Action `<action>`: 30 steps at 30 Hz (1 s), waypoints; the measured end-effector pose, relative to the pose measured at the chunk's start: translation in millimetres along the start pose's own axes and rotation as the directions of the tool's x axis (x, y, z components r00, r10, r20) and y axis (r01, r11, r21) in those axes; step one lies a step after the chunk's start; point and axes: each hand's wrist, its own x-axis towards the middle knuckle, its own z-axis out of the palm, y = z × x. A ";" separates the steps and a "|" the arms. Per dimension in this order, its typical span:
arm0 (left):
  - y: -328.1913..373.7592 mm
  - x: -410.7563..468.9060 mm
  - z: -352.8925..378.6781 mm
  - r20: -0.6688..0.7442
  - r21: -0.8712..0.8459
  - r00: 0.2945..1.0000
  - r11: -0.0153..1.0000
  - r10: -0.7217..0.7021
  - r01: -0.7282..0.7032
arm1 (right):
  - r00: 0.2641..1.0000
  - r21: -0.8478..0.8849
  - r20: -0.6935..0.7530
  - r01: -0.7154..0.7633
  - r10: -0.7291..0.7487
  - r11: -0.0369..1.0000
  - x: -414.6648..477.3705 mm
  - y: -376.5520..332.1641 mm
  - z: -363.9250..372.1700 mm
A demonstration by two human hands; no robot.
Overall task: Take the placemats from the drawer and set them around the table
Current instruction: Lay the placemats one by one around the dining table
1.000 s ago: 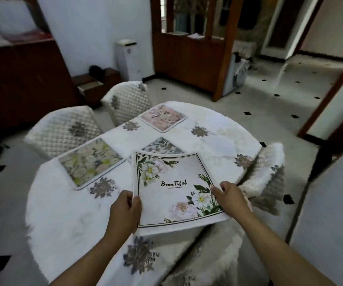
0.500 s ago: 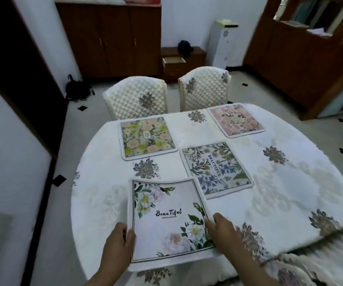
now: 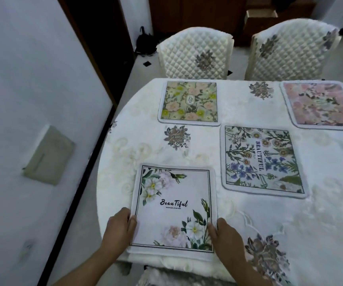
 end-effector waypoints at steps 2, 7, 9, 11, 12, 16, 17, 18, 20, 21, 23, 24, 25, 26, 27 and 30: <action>-2.1 1.4 4.7 -0.008 -0.009 1.000 1.000 -0.002 0.002 | 1.000 -0.032 -0.002 -0.007 0.007 0.999 -2.0 -1.1 -0.5; -4.3 6.1 5.4 0.012 0.086 0.997 0.993 0.081 -0.082 | 0.999 -0.176 0.038 -0.016 0.023 0.984 -4.6 -7.3 -3.8; -5.8 11.5 5.8 0.015 0.118 0.998 0.991 0.067 -0.069 | 0.999 -0.152 -0.038 0.005 -0.011 0.988 -2.1 -7.6 -3.6; -4.1 24.4 4.2 -0.009 0.114 0.999 0.993 0.036 -0.035 | 0.978 -0.195 -0.167 0.091 -0.124 0.977 6.9 -8.2 -1.1; -2.0 33.7 3.9 -0.024 0.121 0.999 0.992 0.046 -0.043 | 0.959 -0.227 -0.212 0.137 -0.186 0.964 16.3 -10.7 -1.0; 24.6 84.9 1.9 -0.015 0.118 0.985 0.979 0.172 -0.169 | 0.910 -0.254 -0.190 0.317 -0.369 0.914 77.0 -52.5 -10.2; 34.5 97.7 3.6 -0.001 0.107 0.979 0.973 0.205 -0.204 | 0.906 -0.271 -0.138 0.354 -0.400 0.895 93.4 -65.6 -9.7; 44.1 109.5 7.2 0.022 0.106 0.971 0.965 0.240 -0.241 | 0.908 -0.275 -0.077 0.379 -0.413 0.884 108.2 -79.1 -8.3; 62.5 125.1 17.9 0.086 0.119 0.953 0.947 0.291 -0.300 | 0.896 -0.280 0.016 0.431 -0.445 0.858 131.3 -99.6 -3.3; 67.9 131.2 24.9 0.122 0.130 0.946 0.940 0.301 -0.316 | 0.886 -0.290 0.042 0.454 -0.462 0.843 141.8 -107.1 1.9; 71.8 139.2 38.0 0.152 0.165 0.933 0.922 0.327 -0.350 | 0.882 -0.313 0.086 0.466 -0.464 0.828 155.1 -115.3 11.5; 70.1 142.1 43.3 0.150 0.181 0.928 0.913 0.342 -0.366 | 0.882 -0.321 0.104 0.467 -0.459 0.824 159.4 -116.2 15.8; 66.3 144.3 46.1 0.141 0.192 0.922 0.904 0.360 -0.382 | 0.881 -0.332 0.115 0.470 -0.459 0.818 162.3 -114.7 18.9; 61.2 146.0 47.2 0.132 0.195 0.913 0.893 0.385 -0.405 | 0.875 -0.340 0.119 0.480 -0.470 0.808 163.7 -111.0 20.8; 55.1 147.1 46.9 0.128 0.193 0.901 0.880 0.415 -0.433 | 0.867 -0.342 0.111 0.492 -0.485 0.801 163.3 -104.5 21.2; 34.3 151.5 42.7 0.130 0.177 0.860 0.842 0.493 -0.509 | 0.879 -0.319 0.040 0.462 -0.475 0.828 162.5 -76.5 12.2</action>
